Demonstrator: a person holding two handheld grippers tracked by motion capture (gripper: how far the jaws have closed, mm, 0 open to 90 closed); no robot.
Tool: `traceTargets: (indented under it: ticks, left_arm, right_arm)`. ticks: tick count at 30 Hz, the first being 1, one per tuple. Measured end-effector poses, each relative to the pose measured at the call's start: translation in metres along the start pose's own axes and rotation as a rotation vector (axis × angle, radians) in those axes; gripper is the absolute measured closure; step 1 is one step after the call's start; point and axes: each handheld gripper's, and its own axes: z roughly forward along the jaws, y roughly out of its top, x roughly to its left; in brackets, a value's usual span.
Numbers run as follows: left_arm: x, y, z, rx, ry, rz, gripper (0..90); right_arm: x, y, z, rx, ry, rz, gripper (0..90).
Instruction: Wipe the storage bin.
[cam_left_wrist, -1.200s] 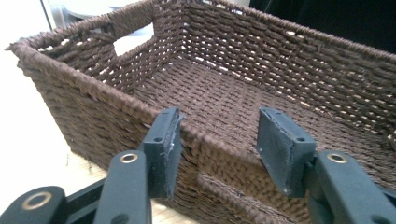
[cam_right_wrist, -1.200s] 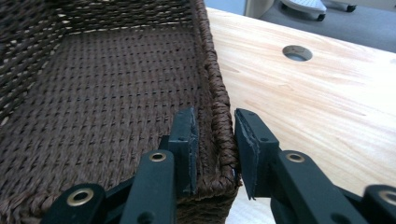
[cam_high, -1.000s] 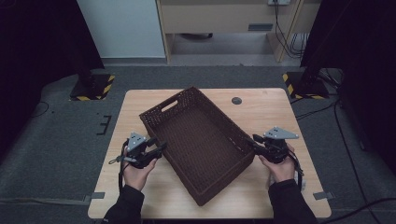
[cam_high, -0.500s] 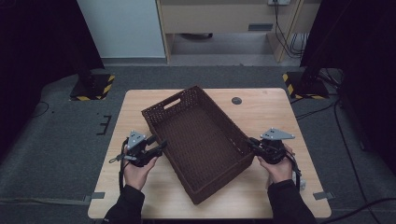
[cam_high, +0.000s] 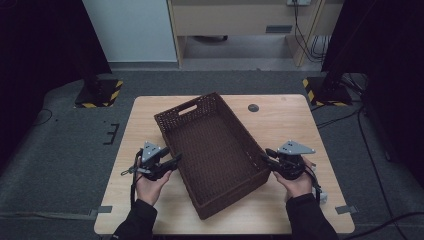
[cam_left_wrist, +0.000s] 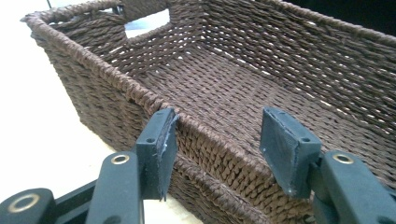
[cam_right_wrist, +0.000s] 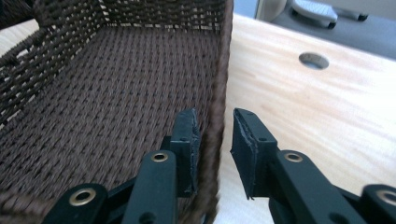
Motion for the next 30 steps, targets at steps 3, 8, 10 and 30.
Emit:
traceTargets:
  ticks: [3,8,10,30]
  left_arm:
    - [0.004,0.003,0.006,-0.004,0.014,0.008,46.0]
    - [0.008,0.003,0.009,-0.014,0.009,-0.006,46.1]
    - [0.007,0.003,0.008,-0.011,0.009,-0.008,46.2]
    - [0.0,-0.002,0.004,0.03,0.01,0.002,45.2]
  right_arm:
    - [-0.002,0.005,0.003,-0.02,0.011,0.002,70.7]
    - [0.0,0.006,0.01,-0.007,0.045,0.009,77.4]
    - [0.001,0.005,0.009,-0.004,0.042,0.002,78.6]
    - [0.015,0.009,-0.002,-0.053,0.045,0.004,69.4]
